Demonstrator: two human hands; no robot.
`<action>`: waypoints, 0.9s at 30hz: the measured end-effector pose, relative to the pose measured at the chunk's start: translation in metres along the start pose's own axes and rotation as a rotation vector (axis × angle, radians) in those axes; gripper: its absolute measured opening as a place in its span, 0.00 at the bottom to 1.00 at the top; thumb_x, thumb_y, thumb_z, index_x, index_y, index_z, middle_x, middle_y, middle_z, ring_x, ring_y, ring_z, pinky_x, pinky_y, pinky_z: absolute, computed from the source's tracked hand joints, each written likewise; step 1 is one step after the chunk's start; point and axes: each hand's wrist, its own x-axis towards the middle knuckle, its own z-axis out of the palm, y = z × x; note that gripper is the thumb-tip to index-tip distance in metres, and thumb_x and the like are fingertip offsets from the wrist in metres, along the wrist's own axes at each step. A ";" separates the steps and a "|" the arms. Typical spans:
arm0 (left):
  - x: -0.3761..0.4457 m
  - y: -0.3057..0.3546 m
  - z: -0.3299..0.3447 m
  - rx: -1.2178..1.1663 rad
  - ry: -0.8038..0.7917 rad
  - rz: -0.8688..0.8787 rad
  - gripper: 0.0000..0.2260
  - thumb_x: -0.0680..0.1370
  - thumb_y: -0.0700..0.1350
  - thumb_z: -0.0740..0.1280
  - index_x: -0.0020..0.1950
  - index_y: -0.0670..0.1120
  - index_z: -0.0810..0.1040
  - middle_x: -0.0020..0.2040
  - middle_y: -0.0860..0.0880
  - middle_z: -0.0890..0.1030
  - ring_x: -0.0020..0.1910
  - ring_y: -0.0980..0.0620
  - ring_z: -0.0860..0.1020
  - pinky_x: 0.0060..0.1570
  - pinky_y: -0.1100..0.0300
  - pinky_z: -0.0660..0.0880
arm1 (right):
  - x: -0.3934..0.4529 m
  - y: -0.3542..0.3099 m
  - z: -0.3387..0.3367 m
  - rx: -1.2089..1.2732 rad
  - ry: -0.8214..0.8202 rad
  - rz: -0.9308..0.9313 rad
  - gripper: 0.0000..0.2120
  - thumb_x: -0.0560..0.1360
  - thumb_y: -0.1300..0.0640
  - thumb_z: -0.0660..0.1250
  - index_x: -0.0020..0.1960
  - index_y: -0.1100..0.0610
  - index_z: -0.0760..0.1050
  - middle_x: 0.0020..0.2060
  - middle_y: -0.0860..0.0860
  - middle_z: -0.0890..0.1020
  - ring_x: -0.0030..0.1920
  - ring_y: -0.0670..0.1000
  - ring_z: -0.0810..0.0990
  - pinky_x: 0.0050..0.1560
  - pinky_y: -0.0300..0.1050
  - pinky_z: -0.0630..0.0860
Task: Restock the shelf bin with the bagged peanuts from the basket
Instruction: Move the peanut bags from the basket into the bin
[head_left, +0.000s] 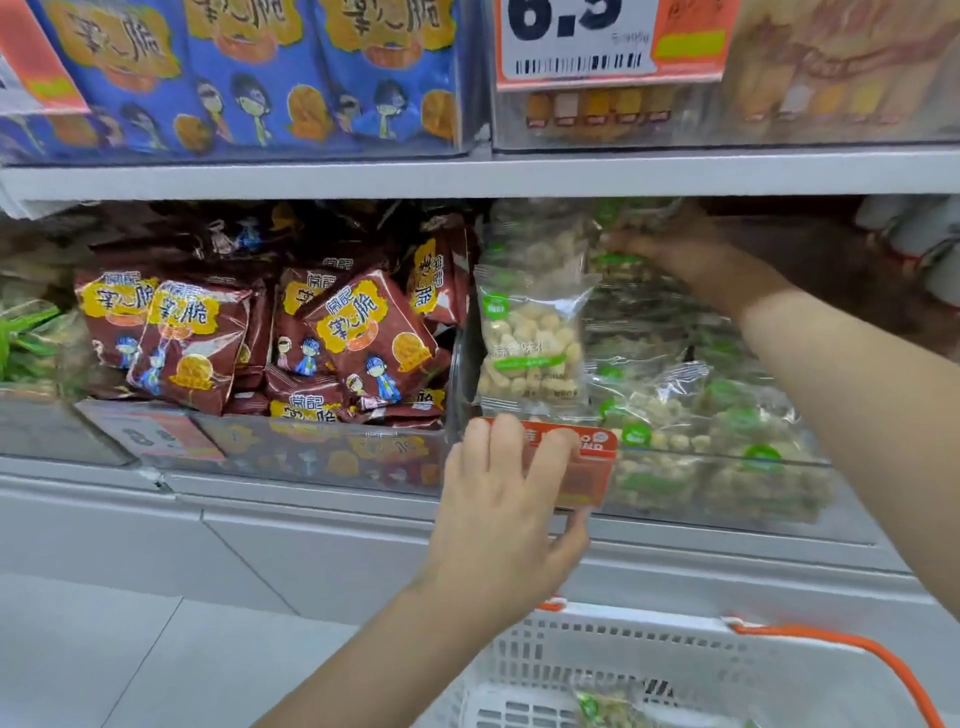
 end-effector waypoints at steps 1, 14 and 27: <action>-0.001 0.000 0.000 0.005 0.006 0.003 0.19 0.68 0.55 0.64 0.54 0.48 0.68 0.44 0.45 0.71 0.42 0.44 0.69 0.40 0.51 0.73 | -0.004 -0.005 0.002 -0.028 0.000 -0.006 0.49 0.56 0.34 0.78 0.69 0.57 0.68 0.63 0.50 0.75 0.63 0.51 0.74 0.65 0.44 0.70; -0.001 0.003 0.003 0.009 0.041 -0.017 0.18 0.67 0.54 0.64 0.53 0.47 0.68 0.43 0.44 0.70 0.43 0.44 0.66 0.39 0.51 0.72 | -0.025 0.005 -0.014 -0.090 -0.127 0.003 0.58 0.54 0.29 0.76 0.75 0.55 0.60 0.70 0.48 0.71 0.69 0.50 0.69 0.67 0.41 0.64; -0.001 0.003 0.005 0.037 0.053 -0.018 0.17 0.67 0.53 0.62 0.52 0.47 0.67 0.43 0.44 0.70 0.43 0.45 0.65 0.36 0.53 0.72 | -0.025 0.013 -0.003 -0.142 0.250 -0.177 0.23 0.71 0.53 0.74 0.58 0.58 0.65 0.45 0.49 0.73 0.49 0.49 0.72 0.48 0.41 0.70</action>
